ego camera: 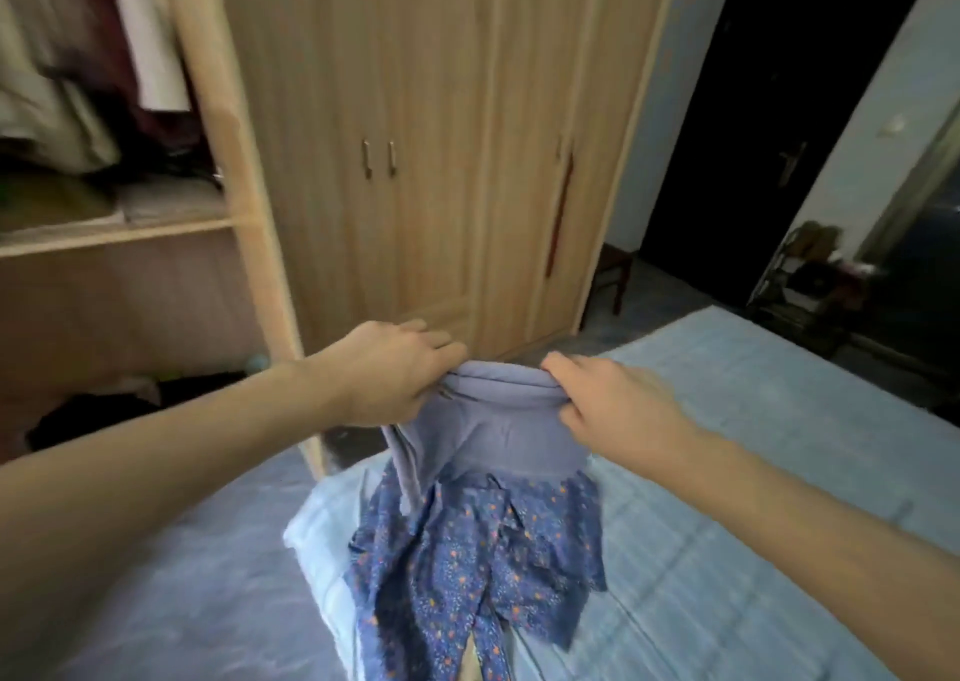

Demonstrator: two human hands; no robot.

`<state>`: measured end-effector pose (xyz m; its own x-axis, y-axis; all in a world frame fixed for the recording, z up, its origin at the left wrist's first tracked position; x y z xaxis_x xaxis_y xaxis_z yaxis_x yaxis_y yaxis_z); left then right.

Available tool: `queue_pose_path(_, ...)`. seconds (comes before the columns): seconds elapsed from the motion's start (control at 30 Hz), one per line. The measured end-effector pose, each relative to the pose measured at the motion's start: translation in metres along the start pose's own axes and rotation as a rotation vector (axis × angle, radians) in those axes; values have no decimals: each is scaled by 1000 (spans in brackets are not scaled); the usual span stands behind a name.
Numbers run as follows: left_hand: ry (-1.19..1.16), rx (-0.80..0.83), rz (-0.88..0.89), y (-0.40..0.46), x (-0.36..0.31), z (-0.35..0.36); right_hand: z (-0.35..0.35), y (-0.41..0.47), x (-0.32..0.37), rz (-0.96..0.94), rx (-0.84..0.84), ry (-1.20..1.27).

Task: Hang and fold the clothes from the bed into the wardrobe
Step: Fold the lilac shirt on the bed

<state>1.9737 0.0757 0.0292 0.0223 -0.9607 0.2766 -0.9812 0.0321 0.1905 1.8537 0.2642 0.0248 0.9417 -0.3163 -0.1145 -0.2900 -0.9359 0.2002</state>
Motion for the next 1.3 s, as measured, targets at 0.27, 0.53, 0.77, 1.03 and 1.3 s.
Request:
queue_pose_path(0.27, -121, 47, -280, -198, 179, -50, -47, 162, 173, -503, -136, 251)
queue_pose_path(0.53, -164, 147, -585, -359, 316, -64, -56, 304, 352, -766, -64, 335)
queue_pose_path(0.77, -160, 173, -814, -420, 412, -59, -50, 419, 438, -792, -60, 428)
queue_pose_path(1.03, -183, 204, -941, -425, 531, -17, -16, 558, 478, -913, -98, 426)
queue_pose_path(1.3, -83, 241, -1003, -389, 671, 15, -4, 721, 485, -1003, -80, 439)
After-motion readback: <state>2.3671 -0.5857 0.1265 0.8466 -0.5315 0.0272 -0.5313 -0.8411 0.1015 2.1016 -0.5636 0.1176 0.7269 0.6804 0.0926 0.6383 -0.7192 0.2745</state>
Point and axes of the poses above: each hand's wrist, its own y-axis towards the middle knuckle, its own z-axis out of the palm, x = y × z, the point moved 3 cm from there along y, towards the middle knuckle, and after that the axes turned 6 degrees about -z, right-handed, at the moved point
